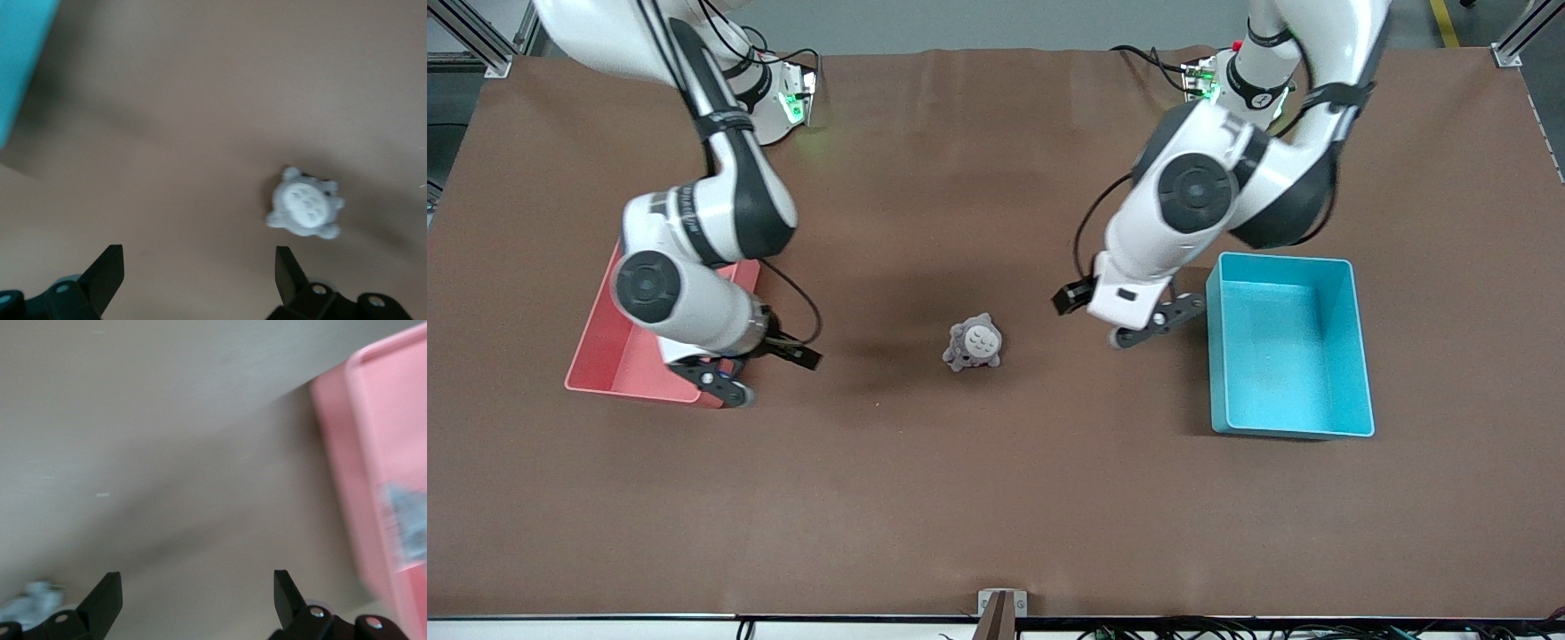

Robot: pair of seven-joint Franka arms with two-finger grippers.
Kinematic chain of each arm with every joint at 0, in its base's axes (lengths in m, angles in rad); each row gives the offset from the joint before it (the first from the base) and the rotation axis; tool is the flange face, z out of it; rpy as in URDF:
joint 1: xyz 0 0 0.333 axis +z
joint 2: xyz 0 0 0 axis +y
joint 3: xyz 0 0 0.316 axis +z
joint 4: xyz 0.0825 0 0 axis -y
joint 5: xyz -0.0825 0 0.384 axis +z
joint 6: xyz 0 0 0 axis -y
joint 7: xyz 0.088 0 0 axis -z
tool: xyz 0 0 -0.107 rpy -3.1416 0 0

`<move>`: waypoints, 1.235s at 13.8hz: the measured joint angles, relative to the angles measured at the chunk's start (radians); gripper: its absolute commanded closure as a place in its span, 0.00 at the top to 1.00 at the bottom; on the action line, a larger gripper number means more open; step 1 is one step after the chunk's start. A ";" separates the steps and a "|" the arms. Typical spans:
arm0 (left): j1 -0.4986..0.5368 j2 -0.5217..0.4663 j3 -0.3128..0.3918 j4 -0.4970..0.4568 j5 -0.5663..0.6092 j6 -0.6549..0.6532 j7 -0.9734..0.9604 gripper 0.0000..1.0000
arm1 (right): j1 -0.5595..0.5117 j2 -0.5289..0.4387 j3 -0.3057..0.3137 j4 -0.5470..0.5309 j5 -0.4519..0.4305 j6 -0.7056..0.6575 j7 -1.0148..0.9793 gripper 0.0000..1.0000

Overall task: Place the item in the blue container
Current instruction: 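Release the plush on the table while the left gripper approaches it, then grasp the plush with the left gripper while the right gripper returns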

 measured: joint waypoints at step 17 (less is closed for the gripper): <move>-0.291 0.379 0.046 0.100 0.011 0.508 -0.989 0.68 | -0.398 -0.135 0.004 -0.488 0.259 0.224 -0.798 1.00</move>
